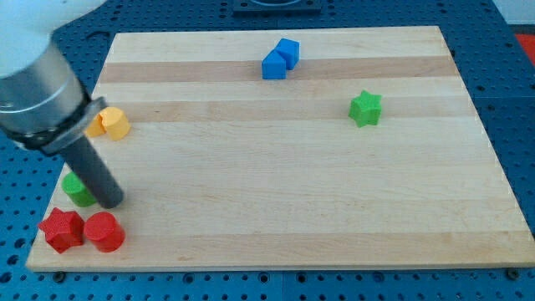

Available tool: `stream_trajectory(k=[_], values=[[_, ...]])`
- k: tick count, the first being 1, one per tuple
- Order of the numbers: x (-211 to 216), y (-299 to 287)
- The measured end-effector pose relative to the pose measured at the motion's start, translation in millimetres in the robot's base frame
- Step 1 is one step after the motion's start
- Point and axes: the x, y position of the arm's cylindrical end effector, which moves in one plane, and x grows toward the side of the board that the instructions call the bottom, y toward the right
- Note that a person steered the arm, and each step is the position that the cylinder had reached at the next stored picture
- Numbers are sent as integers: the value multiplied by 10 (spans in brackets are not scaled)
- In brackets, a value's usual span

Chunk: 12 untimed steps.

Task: Move the green star diagonally to the top right of the red circle

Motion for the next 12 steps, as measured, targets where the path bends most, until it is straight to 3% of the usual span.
stream_trajectory(k=[2,4,5,7,9,10,12], values=[[-192,2368],[-974,3967],[-1282,3858],[-1265,2963],[-1870,3455],[-1739,2920],[-603,1934]])
